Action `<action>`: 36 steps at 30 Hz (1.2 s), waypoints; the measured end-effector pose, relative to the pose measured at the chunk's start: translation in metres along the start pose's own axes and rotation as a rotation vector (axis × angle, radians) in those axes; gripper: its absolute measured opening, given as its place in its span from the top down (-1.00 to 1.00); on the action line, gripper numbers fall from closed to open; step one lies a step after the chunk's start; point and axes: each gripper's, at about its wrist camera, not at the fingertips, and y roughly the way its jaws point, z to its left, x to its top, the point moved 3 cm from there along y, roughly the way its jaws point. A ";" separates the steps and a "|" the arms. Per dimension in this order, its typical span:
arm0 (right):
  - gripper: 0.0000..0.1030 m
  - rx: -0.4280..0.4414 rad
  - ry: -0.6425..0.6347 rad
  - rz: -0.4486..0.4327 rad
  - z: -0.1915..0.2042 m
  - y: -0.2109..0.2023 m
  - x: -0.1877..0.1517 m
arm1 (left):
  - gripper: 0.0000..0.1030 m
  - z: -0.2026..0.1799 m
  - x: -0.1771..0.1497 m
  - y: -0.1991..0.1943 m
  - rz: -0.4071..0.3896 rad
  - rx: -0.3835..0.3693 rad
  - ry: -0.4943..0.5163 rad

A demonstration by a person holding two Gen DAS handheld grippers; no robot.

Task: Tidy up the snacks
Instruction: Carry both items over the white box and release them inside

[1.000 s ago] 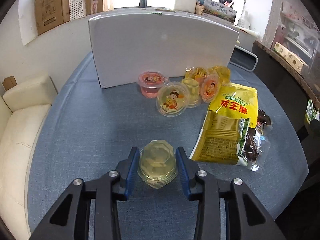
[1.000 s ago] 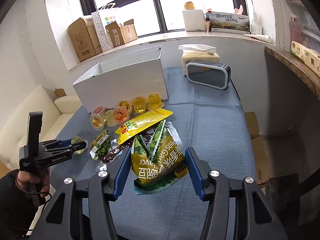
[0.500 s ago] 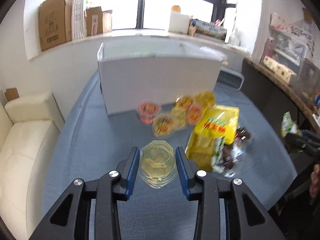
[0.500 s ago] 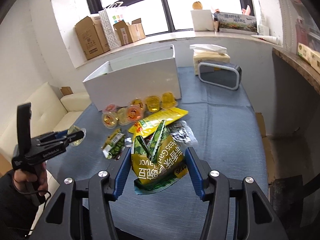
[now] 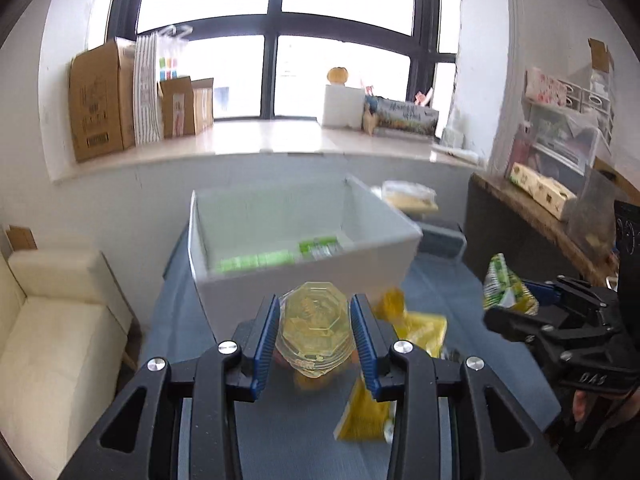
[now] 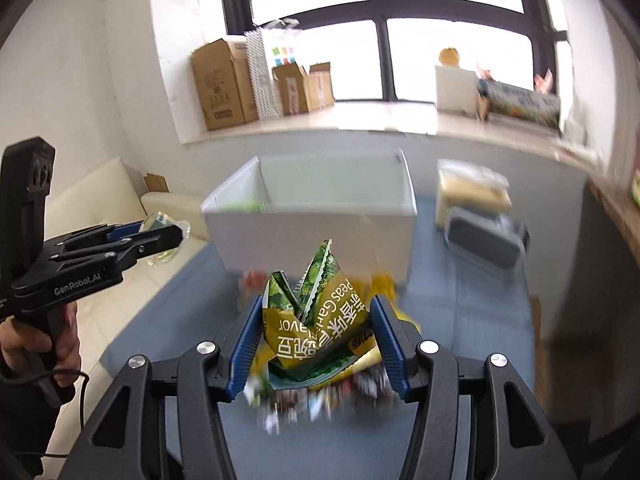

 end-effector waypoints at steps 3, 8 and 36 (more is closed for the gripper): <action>-0.14 0.007 -0.015 -0.019 -0.001 0.021 0.034 | 0.21 0.003 0.029 0.012 -0.024 0.002 0.016; -0.14 -0.002 0.005 -0.007 -0.016 0.071 0.079 | 0.21 0.022 0.068 0.054 -0.004 0.005 0.003; -1.00 -0.051 0.125 0.086 -0.070 0.146 0.086 | -0.93 0.066 0.054 0.153 0.184 0.083 -0.030</action>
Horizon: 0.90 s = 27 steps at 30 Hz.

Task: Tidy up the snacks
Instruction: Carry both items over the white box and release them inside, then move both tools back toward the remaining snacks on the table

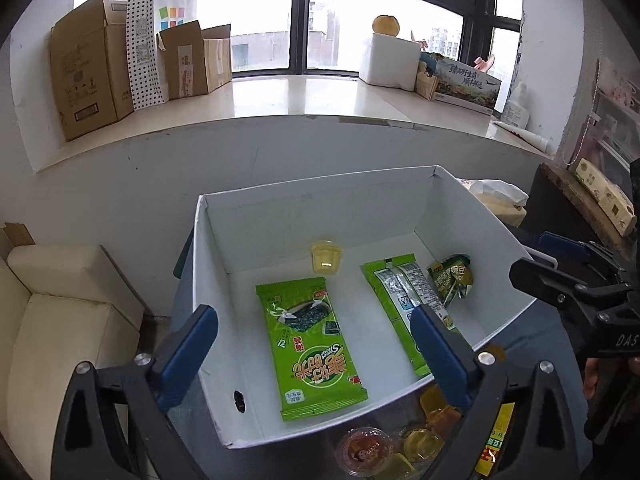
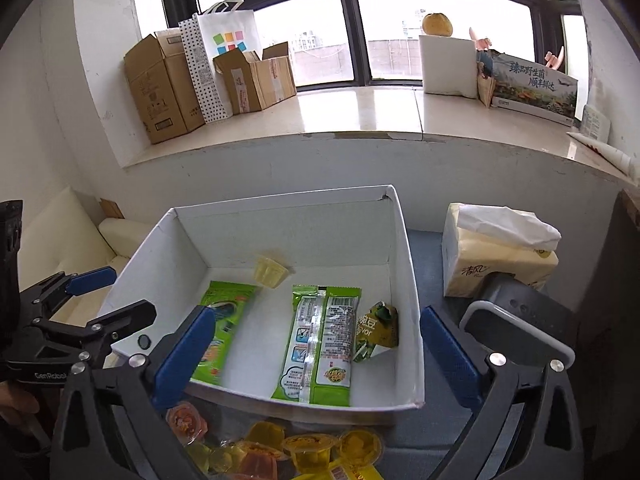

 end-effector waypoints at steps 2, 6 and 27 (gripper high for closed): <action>-1.00 -0.003 -0.017 -0.008 0.003 -0.009 -0.003 | -0.95 -0.005 -0.004 -0.008 -0.012 -0.003 0.011; -1.00 0.006 -0.031 -0.036 0.007 -0.033 -0.013 | -0.97 -0.012 -0.013 -0.022 -0.019 0.011 0.016; -1.00 -0.043 0.040 0.022 -0.018 -0.151 -0.170 | -1.00 -0.061 -0.143 -0.141 -0.021 -0.069 -0.014</action>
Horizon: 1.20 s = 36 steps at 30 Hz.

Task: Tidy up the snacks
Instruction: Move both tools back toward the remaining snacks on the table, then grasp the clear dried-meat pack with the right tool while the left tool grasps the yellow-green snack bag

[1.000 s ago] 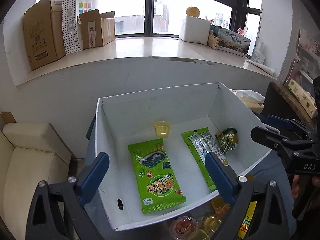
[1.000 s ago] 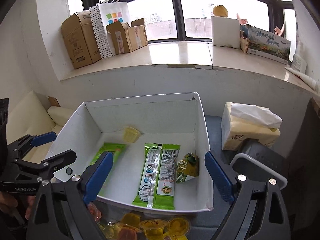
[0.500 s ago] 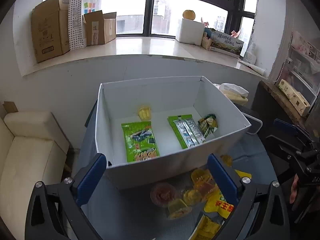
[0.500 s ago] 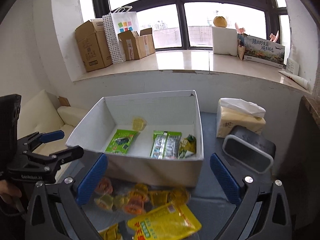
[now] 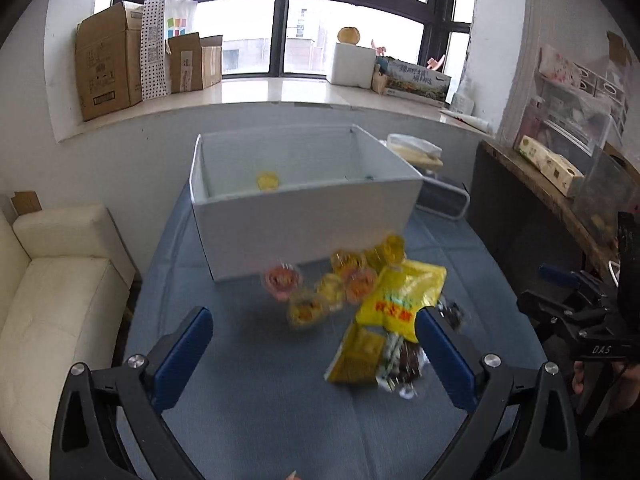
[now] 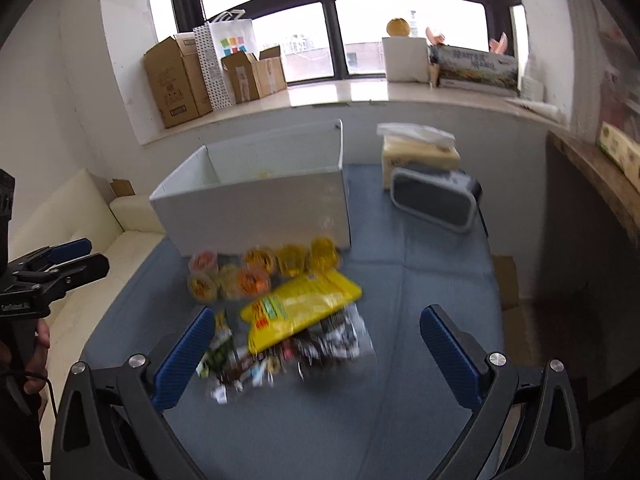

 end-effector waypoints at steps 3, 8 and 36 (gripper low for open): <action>-1.00 -0.004 0.044 0.045 -0.010 0.006 -0.028 | -1.00 -0.006 -0.022 0.000 0.019 -0.008 -0.003; -1.00 0.057 0.148 0.127 -0.013 0.033 -0.063 | -1.00 -0.009 -0.047 0.003 0.061 -0.034 -0.026; -1.00 -0.231 0.044 0.205 -0.003 0.074 -0.071 | -1.00 0.004 -0.062 0.011 0.087 -0.080 -0.043</action>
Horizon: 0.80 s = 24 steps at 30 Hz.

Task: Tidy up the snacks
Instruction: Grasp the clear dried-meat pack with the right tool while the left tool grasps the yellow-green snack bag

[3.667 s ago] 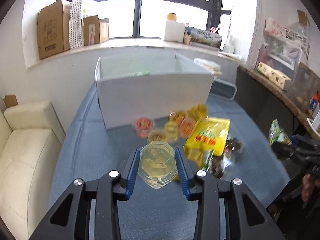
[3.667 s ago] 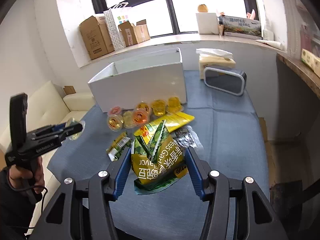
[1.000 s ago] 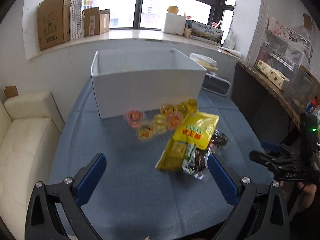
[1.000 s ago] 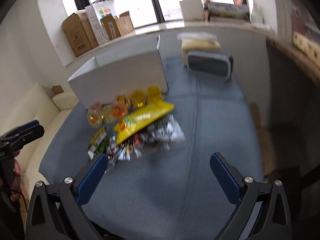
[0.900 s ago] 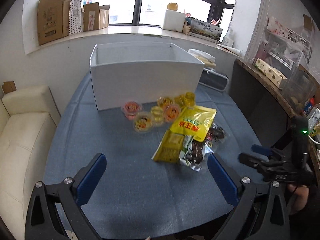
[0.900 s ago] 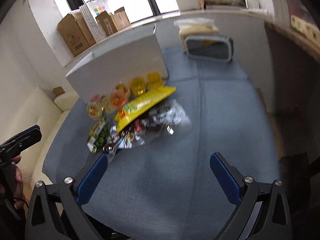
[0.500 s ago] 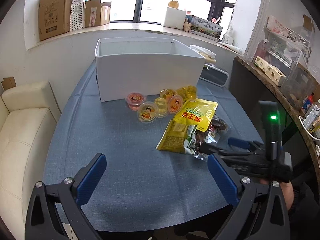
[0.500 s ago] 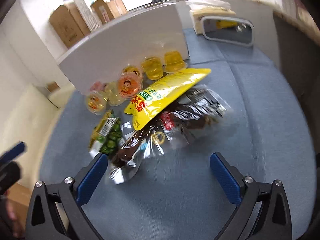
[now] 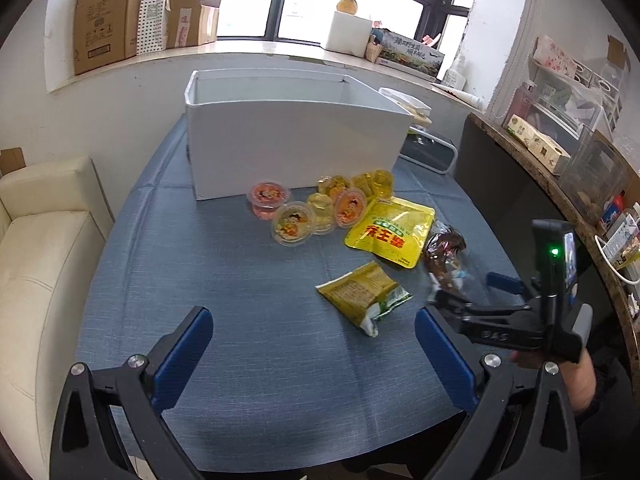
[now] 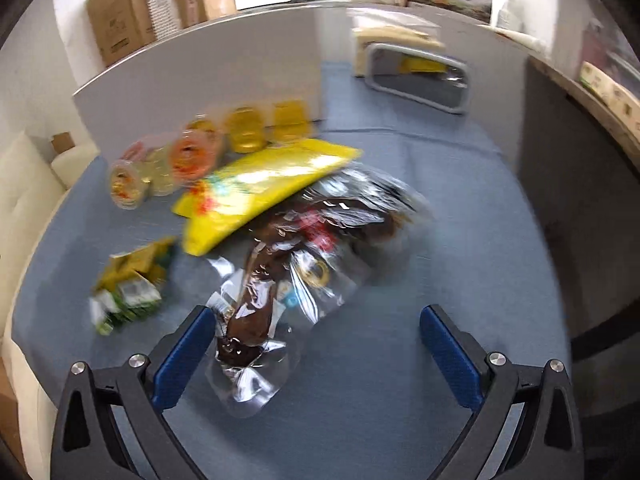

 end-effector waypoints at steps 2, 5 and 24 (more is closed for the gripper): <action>-1.00 -0.016 0.022 0.002 -0.018 -0.004 -0.002 | -1.00 -0.006 -0.001 0.003 0.005 -0.006 0.010; -1.00 -0.021 0.060 -0.009 -0.036 -0.010 -0.001 | -1.00 -0.015 -0.001 0.007 0.013 -0.015 0.027; -0.99 -0.051 0.025 0.004 0.006 0.034 0.037 | -1.00 -0.018 0.001 0.017 0.021 -0.008 0.044</action>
